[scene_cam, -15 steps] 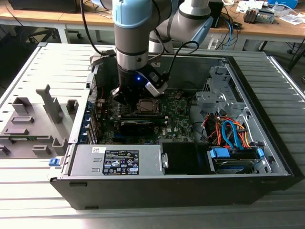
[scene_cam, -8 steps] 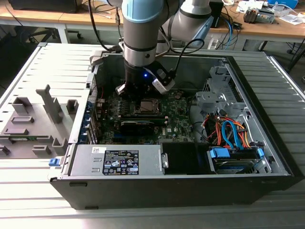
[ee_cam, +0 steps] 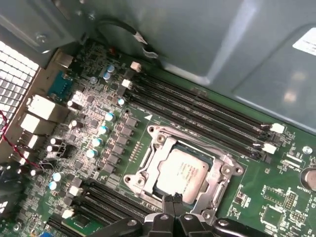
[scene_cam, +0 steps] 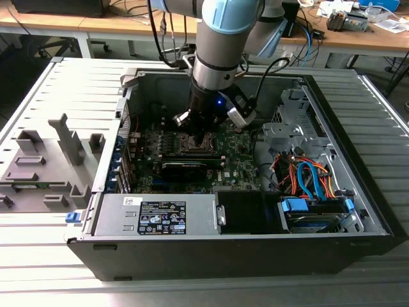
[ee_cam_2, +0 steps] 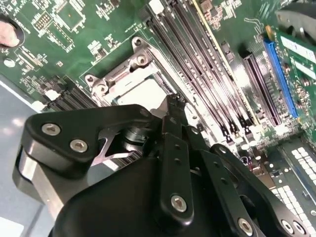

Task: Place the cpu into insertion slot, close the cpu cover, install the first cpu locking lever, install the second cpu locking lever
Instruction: 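Install the second cpu locking lever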

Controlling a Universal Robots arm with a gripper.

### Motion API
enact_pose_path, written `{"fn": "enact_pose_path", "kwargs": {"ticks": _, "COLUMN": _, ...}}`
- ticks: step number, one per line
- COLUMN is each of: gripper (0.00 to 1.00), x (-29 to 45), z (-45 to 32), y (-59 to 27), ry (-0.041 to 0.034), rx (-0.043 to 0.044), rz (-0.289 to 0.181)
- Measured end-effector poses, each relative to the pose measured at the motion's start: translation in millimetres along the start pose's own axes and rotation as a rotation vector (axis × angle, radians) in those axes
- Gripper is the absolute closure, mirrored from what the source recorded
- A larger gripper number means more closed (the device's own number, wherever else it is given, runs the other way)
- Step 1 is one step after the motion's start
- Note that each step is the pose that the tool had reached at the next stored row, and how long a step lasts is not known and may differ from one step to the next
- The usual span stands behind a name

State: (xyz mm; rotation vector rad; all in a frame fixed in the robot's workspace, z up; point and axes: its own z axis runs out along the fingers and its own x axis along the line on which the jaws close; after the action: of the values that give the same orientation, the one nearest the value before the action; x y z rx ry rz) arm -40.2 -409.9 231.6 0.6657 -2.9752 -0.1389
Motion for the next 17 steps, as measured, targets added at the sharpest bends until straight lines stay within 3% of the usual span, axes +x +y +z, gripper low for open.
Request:
{"fn": "enact_pose_path", "kwargs": {"ticks": 1, "gripper": 0.89, "x": 0.0, "z": 0.3, "y": 0.0, "ry": 0.0003, "rx": 0.0004, "rz": 0.000}}
{"fn": "enact_pose_path", "kwargs": {"ticks": 2, "gripper": 0.89, "x": -0.1, "z": 0.5, "y": 0.3, "ry": 0.0042, "rx": 0.0083, "rz": 0.001}}
{"fn": "enact_pose_path", "kwargs": {"ticks": 3, "gripper": 0.89, "x": -0.3, "z": 0.7, "y": 0.7, "ry": 0.0110, "rx": 0.0234, "rz": 0.003}}
{"fn": "enact_pose_path", "kwargs": {"ticks": 5, "gripper": 0.89, "x": -1.3, "z": 0.7, "y": 2.4, "ry": 0.0352, "rx": 0.0753, "rz": 0.009}}
{"fn": "enact_pose_path", "kwargs": {"ticks": 6, "gripper": 0.89, "x": -1.8, "z": 0.7, "y": 3.2, "ry": 0.0449, "rx": 0.0959, "rz": 0.012}}
{"fn": "enact_pose_path", "kwargs": {"ticks": 7, "gripper": 0.89, "x": -3.4, "z": 0.9, "y": 5.4, "ry": 0.0610, "rx": 0.1305, "rz": 0.016}}
{"fn": "enact_pose_path", "kwargs": {"ticks": 8, "gripper": 0.89, "x": -4.6, "z": 1.0, "y": 6.8, "ry": 0.0704, "rx": 0.1505, "rz": 0.018}}
{"fn": "enact_pose_path", "kwargs": {"ticks": 9, "gripper": 0.89, "x": -5.7, "z": 1.0, "y": 7.2, "ry": 0.0735, "rx": 0.1561, "rz": 0.019}}
{"fn": "enact_pose_path", "kwargs": {"ticks": 12, "gripper": 0.89, "x": -10.8, "z": 2.9, "y": 5.1, "ry": 0.0788, "rx": 0.1538, "rz": 0.022}}
{"fn": "enact_pose_path", "kwargs": {"ticks": 17, "gripper": 0.89, "x": -12.0, "z": 9.6, "y": 4.2, "ry": 0.0765, "rx": 0.1430, "rz": 0.119}}
